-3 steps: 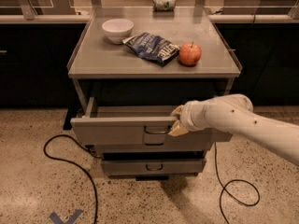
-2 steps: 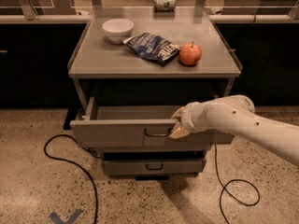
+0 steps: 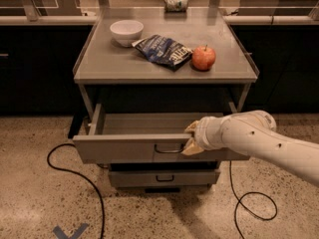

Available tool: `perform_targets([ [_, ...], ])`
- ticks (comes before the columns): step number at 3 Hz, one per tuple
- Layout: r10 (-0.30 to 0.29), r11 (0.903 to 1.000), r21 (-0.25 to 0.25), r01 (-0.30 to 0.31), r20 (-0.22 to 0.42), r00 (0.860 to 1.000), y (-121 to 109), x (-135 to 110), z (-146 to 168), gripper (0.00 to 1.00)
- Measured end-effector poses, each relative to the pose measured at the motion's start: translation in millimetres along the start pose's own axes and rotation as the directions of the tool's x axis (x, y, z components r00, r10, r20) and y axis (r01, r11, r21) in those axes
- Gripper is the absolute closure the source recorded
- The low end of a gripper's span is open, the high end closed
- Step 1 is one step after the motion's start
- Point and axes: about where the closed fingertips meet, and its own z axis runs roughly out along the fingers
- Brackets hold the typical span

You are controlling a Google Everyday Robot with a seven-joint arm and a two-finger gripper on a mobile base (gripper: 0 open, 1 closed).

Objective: Open top drawer

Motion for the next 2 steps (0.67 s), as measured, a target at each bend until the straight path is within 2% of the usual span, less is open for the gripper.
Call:
perform_targets([
  [2, -0.007, 0.9994, 0.033, 0.008, -0.021, 1.0, 21.9, 6.6, -17.7, 1.0],
])
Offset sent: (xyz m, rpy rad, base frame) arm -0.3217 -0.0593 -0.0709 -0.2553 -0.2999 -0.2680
